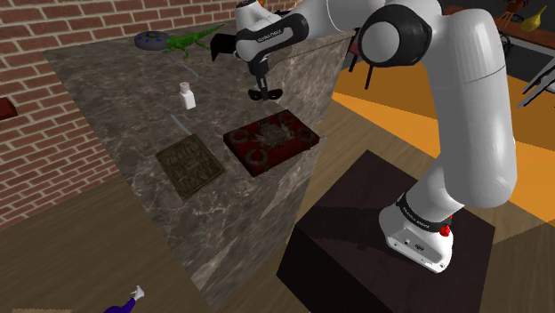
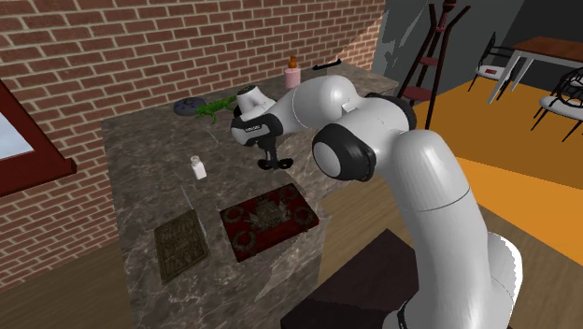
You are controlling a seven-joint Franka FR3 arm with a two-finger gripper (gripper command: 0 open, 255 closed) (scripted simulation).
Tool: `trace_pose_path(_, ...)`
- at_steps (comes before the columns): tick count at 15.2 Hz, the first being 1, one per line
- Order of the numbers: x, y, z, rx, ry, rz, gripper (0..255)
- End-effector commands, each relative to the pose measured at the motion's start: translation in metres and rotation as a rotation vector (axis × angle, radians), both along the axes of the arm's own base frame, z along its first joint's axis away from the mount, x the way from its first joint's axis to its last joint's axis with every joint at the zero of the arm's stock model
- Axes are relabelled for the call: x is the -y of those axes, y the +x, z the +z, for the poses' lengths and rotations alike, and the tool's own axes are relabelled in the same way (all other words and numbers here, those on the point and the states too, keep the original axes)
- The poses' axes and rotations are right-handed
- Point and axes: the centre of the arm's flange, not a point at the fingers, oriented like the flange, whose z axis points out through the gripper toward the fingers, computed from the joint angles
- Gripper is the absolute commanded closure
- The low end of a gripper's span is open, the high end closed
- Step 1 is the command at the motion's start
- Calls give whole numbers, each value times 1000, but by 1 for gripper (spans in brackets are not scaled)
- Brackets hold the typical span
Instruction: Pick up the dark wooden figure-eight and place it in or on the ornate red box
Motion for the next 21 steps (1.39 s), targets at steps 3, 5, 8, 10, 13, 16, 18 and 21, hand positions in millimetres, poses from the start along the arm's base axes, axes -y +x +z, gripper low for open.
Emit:
trace_pose_path(3,3,0,9,-9,-1,-2,255)
trace_pose_path(5,3,0,19,-9,-1,-2,255)
trace_pose_path(8,3,0,35,-9,-1,-2,255)
trace_pose_path(10,3,0,46,-9,-1,-2,255)
trace_pose_path(13,3,0,61,-9,-1,-2,255)
trace_pose_path(16,3,0,77,-9,-1,-2,255)
trace_pose_path(18,3,0,88,-9,-1,-2,255)
trace_pose_path(21,3,0,104,-9,-1,-2,255)
